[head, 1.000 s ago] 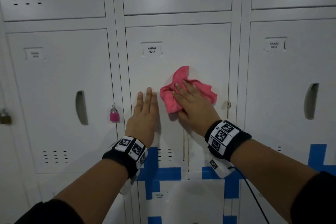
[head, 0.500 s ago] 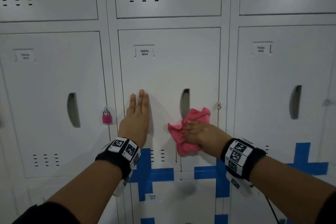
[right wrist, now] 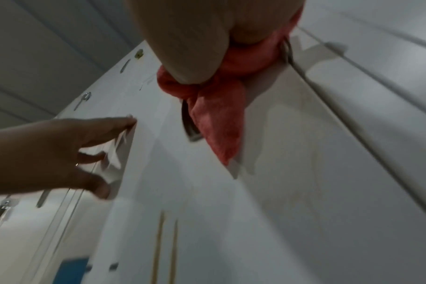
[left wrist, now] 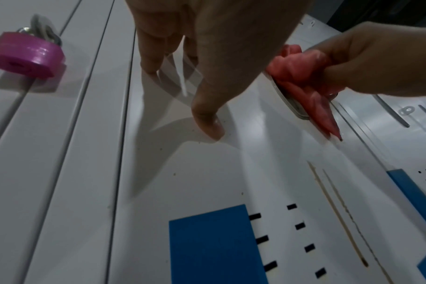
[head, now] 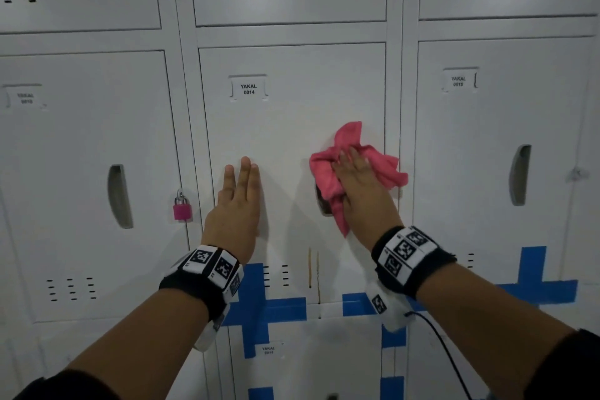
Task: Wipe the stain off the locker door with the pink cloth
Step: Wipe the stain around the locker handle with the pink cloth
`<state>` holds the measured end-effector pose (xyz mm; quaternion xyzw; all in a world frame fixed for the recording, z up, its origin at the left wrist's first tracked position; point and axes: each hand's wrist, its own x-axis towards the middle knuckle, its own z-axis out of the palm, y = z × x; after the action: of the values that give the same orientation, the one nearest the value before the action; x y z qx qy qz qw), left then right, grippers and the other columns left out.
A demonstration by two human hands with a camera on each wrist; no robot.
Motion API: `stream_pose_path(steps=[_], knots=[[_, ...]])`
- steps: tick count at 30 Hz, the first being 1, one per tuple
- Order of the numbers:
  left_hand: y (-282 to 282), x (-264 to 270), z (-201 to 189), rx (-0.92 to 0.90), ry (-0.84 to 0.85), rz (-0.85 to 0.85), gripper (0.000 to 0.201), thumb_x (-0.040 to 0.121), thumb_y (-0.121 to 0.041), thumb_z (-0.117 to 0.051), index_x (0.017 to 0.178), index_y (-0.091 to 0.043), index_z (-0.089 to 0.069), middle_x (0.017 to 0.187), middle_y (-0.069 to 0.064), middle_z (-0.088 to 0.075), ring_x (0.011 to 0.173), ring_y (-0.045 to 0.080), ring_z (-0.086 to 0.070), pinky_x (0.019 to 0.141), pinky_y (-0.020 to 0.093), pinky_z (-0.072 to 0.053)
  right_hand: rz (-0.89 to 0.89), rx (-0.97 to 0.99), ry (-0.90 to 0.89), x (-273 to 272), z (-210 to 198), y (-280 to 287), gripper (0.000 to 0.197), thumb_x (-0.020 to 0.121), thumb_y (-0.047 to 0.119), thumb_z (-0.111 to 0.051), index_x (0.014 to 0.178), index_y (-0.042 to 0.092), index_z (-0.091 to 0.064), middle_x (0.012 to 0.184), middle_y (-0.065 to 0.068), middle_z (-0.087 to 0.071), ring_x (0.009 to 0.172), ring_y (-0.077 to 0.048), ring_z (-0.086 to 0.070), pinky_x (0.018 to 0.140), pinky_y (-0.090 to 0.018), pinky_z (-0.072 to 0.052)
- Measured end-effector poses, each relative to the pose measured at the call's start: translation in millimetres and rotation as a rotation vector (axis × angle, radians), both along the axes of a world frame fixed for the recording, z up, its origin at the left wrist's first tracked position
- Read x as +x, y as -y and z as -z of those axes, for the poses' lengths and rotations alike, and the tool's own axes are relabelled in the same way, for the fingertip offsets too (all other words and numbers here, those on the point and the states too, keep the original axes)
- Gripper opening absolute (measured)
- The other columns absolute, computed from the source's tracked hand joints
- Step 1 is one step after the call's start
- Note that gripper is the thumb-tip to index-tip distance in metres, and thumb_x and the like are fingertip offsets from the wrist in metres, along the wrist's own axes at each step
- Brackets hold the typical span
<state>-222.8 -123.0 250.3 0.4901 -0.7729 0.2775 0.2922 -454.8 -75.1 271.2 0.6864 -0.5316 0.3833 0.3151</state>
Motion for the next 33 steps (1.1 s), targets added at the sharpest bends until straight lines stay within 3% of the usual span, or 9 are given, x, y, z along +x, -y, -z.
stream_pose_path(steps=[5, 9, 12, 15, 20, 22, 25, 29, 33], knots=[[0, 0, 0, 0.012, 0.008, -0.001, 0.121, 0.079, 0.0, -0.071, 0.141, -0.012, 0.031, 0.155, 0.006, 0.03, 0.145, 0.034, 0.01, 0.082, 0.028, -0.056, 0.14, 0.049, -0.121, 3, 49, 7, 0.058, 0.092, 0.017, -0.055, 0.145, 0.009, -0.034, 0.155, -0.011, -0.029, 0.146, -0.022, -0.01, 0.12, -0.041, -0.008], [0, 1, 0, 0.011, 0.022, -0.012, 0.119, 0.08, -0.002, -0.07, 0.141, -0.011, 0.032, 0.155, 0.008, 0.031, 0.145, 0.034, 0.012, 0.083, 0.028, -0.056, 0.147, 0.102, -0.177, 4, 79, -10, 0.072, 0.071, 0.019, -0.079, 0.135, 0.004, -0.049, 0.145, -0.015, -0.045, 0.139, -0.029, -0.029, 0.115, -0.049, -0.018], [-3, 0, -1, 0.027, 0.023, -0.016, 0.115, 0.082, -0.002, -0.069, 0.144, -0.009, 0.028, 0.155, 0.008, 0.03, 0.145, 0.034, 0.012, 0.083, 0.029, -0.057, 0.111, 0.101, -0.233, 0, 90, -19, 0.072, 0.068, 0.015, -0.084, 0.132, 0.005, -0.053, 0.14, -0.014, -0.051, 0.134, -0.027, -0.04, 0.114, -0.045, -0.023], [-7, -2, -3, 0.033, 0.028, -0.028, 0.111, 0.083, -0.003, -0.068, 0.145, -0.007, 0.025, 0.155, 0.01, 0.029, 0.145, 0.034, 0.012, 0.084, 0.03, -0.056, 0.01, -0.074, -0.198, 4, 78, -29, 0.067, 0.068, 0.016, -0.08, 0.129, 0.003, -0.055, 0.136, -0.016, -0.054, 0.129, -0.029, -0.047, 0.108, -0.053, -0.028], [-11, -3, -6, 0.044, 0.018, -0.018, 0.105, 0.083, 0.006, -0.06, 0.145, -0.007, 0.024, 0.155, 0.009, 0.03, 0.146, 0.034, 0.011, 0.086, 0.031, -0.056, 0.094, -0.083, -0.191, 31, 15, -28, 0.06, 0.079, 0.024, -0.058, 0.133, 0.001, -0.05, 0.142, -0.02, -0.046, 0.139, -0.034, -0.03, 0.114, -0.049, -0.009], [-8, -1, -5, 0.027, 0.031, -0.031, 0.112, 0.082, -0.001, -0.067, 0.145, -0.007, 0.025, 0.155, 0.009, 0.031, 0.146, 0.034, 0.011, 0.083, 0.028, -0.055, 0.162, -0.025, -0.236, 36, 2, -20, 0.051, 0.083, 0.019, -0.049, 0.128, -0.003, -0.051, 0.135, -0.025, -0.053, 0.14, -0.037, -0.03, 0.117, -0.046, -0.007], [-3, 0, -3, 0.0, 0.04, -0.045, 0.118, 0.079, -0.004, -0.072, 0.144, -0.008, 0.027, 0.156, 0.009, 0.027, 0.146, 0.034, 0.007, 0.078, 0.027, -0.056, 0.253, 0.028, -0.331, 40, 4, -15, 0.045, 0.081, 0.015, -0.053, 0.121, -0.007, -0.053, 0.119, -0.026, -0.063, 0.135, -0.039, -0.037, 0.119, -0.044, -0.006], [-3, 1, -3, 0.009, 0.051, -0.045, 0.118, 0.08, -0.006, -0.073, 0.144, -0.009, 0.027, 0.156, 0.008, 0.028, 0.146, 0.033, 0.008, 0.078, 0.028, -0.058, 0.268, 0.081, -0.414, 49, 22, -18, 0.039, 0.077, 0.016, -0.058, 0.109, -0.006, -0.058, 0.079, -0.013, -0.07, 0.098, -0.034, -0.057, 0.116, -0.047, -0.019], [-5, 2, -4, 0.021, 0.051, -0.029, 0.116, 0.082, -0.006, -0.07, 0.143, -0.009, 0.029, 0.155, 0.007, 0.031, 0.146, 0.033, 0.012, 0.081, 0.029, -0.056, 0.231, 0.082, -0.376, 52, 28, -16, 0.034, 0.078, 0.018, -0.061, 0.104, -0.003, -0.058, 0.067, -0.006, -0.067, 0.086, -0.029, -0.058, 0.106, -0.042, -0.031]])
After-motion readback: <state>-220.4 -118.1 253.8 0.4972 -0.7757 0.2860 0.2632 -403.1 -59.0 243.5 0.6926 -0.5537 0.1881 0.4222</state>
